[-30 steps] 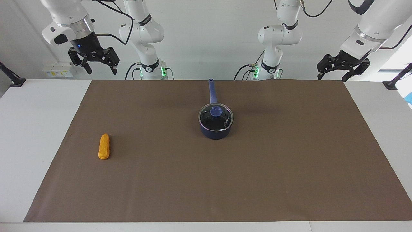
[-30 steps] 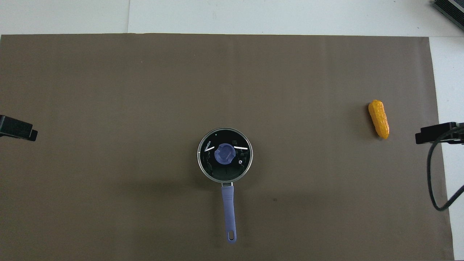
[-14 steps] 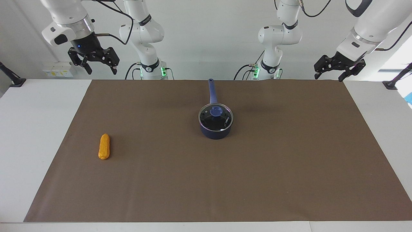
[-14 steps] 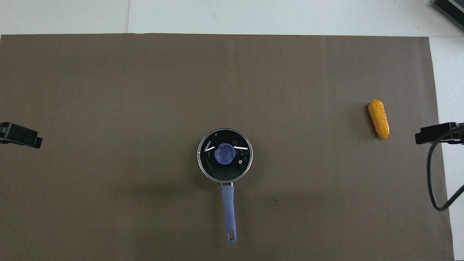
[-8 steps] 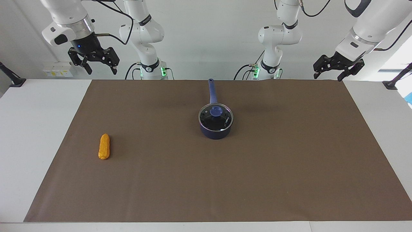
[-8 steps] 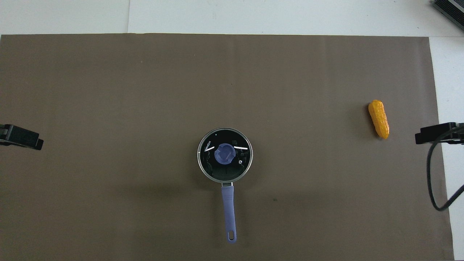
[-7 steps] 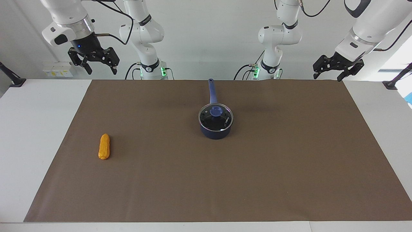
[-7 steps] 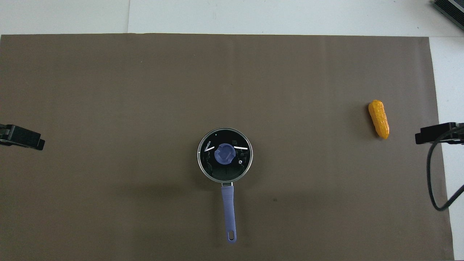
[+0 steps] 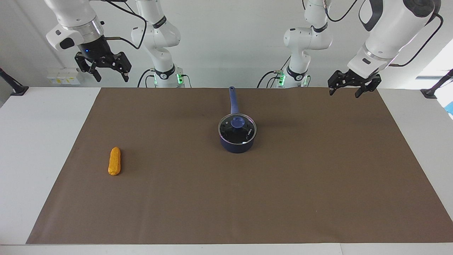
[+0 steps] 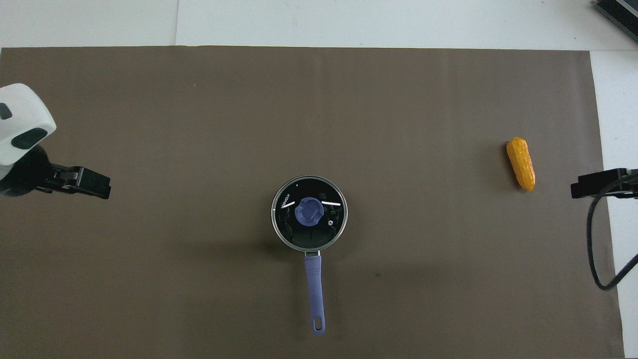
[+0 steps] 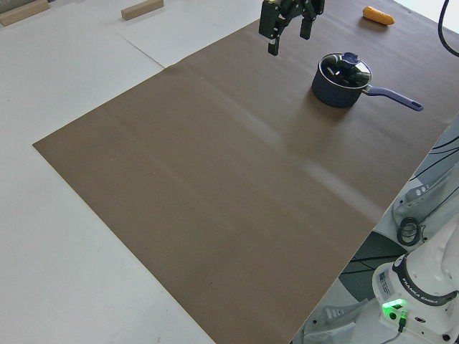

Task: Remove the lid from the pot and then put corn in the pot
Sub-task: 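Reach the left gripper over the pot and grasp the glass lid knob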

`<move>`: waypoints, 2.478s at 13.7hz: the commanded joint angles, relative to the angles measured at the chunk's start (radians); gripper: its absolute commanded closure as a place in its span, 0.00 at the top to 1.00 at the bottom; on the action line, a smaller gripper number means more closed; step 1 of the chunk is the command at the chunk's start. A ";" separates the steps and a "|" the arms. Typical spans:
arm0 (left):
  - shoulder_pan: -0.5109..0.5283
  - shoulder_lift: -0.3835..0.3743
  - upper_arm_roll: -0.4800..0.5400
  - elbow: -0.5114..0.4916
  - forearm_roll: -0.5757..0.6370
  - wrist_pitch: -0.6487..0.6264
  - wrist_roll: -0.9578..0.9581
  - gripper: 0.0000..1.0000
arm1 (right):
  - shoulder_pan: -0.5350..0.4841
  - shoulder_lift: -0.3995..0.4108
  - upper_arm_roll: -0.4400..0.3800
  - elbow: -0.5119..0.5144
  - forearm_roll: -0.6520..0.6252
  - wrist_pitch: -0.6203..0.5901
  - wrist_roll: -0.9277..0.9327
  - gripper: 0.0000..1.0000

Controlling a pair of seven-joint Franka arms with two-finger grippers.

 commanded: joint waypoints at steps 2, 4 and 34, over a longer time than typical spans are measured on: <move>-0.097 0.014 0.011 -0.047 -0.003 0.097 -0.159 1.00 | -0.012 -0.025 0.005 -0.023 0.018 -0.011 -0.015 1.00; -0.166 0.037 0.011 -0.049 -0.004 0.131 -0.244 1.00 | -0.012 -0.025 0.005 -0.023 0.018 -0.011 -0.016 1.00; -0.604 0.310 0.012 -0.119 -0.009 0.512 -0.821 0.99 | -0.016 -0.022 0.005 -0.116 0.011 0.106 -0.016 1.00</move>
